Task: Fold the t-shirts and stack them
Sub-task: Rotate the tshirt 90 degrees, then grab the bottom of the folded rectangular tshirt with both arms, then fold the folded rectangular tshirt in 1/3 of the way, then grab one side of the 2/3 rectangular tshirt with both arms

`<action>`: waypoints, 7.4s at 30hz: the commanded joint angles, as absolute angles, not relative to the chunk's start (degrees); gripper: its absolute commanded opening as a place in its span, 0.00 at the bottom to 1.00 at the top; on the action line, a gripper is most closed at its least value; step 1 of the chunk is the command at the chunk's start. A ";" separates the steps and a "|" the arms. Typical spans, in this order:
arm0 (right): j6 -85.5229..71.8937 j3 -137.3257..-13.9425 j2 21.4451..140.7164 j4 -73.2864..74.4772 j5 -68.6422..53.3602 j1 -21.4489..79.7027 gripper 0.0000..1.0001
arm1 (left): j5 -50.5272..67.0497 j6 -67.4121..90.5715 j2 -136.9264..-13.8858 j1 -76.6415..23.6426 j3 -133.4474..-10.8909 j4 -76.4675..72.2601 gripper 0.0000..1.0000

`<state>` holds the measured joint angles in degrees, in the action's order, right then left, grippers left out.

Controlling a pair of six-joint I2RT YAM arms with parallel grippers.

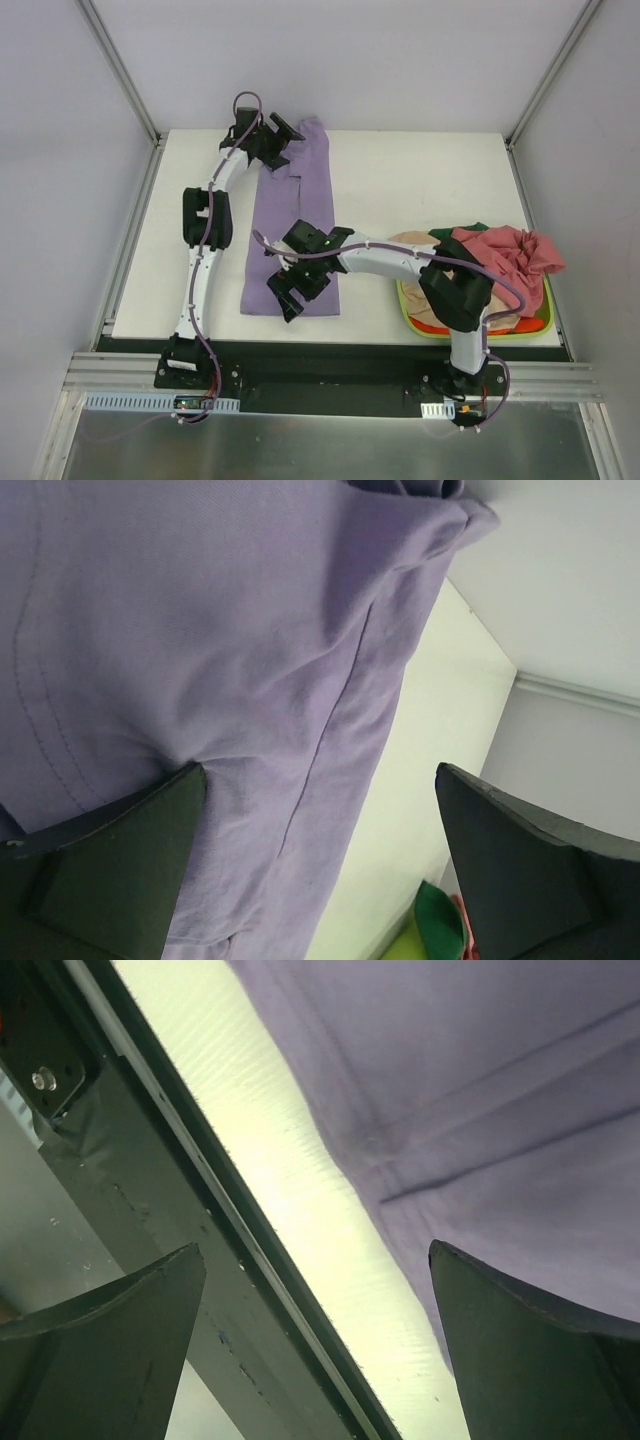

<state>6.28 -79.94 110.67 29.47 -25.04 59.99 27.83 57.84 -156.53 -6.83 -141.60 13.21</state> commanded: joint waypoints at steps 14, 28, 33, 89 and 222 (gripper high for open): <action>-4.03 -69.97 86.67 18.37 -11.77 51.34 0.96 | 28.38 43.00 -130.99 -6.33 -134.93 10.46 0.99; -7.20 -54.16 65.22 11.97 8.70 46.76 0.96 | 13.90 34.53 -73.69 -6.33 -61.77 15.91 0.99; -7.21 -53.79 66.09 13.09 1.77 46.23 0.96 | 11.69 43.40 -55.67 -6.94 -37.75 18.45 0.99; -27.69 -39.02 76.47 12.05 -15.73 60.03 0.01 | 14.41 64.15 -31.48 -26.89 -15.47 40.69 0.00; 5.45 -70.66 111.36 13.89 -8.52 39.81 0.55 | 15.91 35.51 -96.77 -5.01 -49.75 14.06 0.00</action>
